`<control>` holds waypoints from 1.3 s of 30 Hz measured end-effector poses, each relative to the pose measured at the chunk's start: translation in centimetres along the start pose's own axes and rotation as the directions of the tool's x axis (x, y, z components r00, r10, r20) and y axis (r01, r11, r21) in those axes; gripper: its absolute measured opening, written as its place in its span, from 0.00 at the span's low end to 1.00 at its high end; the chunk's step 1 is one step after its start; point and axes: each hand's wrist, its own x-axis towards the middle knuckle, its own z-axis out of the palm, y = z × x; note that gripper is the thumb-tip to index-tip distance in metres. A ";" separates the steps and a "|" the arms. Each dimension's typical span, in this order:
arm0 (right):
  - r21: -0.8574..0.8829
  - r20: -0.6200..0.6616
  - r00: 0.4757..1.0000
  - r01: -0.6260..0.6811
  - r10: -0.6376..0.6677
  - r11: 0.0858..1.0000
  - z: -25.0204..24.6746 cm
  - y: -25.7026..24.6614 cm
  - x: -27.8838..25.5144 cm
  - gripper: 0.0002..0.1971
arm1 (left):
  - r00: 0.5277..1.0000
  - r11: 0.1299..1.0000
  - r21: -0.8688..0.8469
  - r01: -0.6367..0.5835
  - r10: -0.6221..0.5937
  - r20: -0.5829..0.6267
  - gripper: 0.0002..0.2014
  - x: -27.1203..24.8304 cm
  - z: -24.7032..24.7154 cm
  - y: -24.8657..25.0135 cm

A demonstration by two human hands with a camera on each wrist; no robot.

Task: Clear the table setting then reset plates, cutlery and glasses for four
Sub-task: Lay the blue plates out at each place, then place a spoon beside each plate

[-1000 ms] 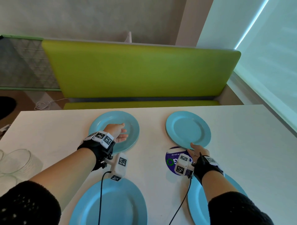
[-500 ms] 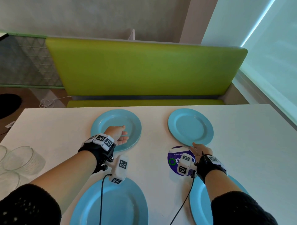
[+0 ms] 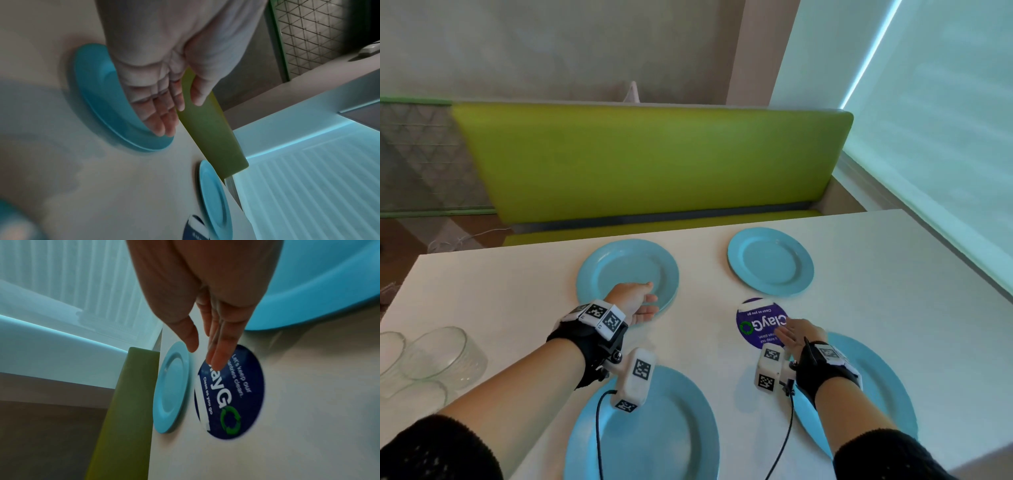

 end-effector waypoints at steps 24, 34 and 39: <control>-0.265 0.038 0.979 0.201 -0.198 0.943 6.7 27.9 -24.0 0.21 | 0.983 0.097 0.989 -0.111 0.154 0.096 0.21 -14.0 -25.7 -15.6; -0.352 0.097 0.968 0.253 -0.233 0.901 8.7 29.0 -25.8 0.22 | 0.994 -0.023 0.999 0.023 0.109 -0.020 0.32 -13.7 -34.1 -17.8; -0.361 0.115 0.968 0.248 -0.221 0.899 9.3 29.3 -25.9 0.21 | 0.992 -0.002 0.997 -0.078 0.099 0.077 0.33 -13.3 -34.8 -17.3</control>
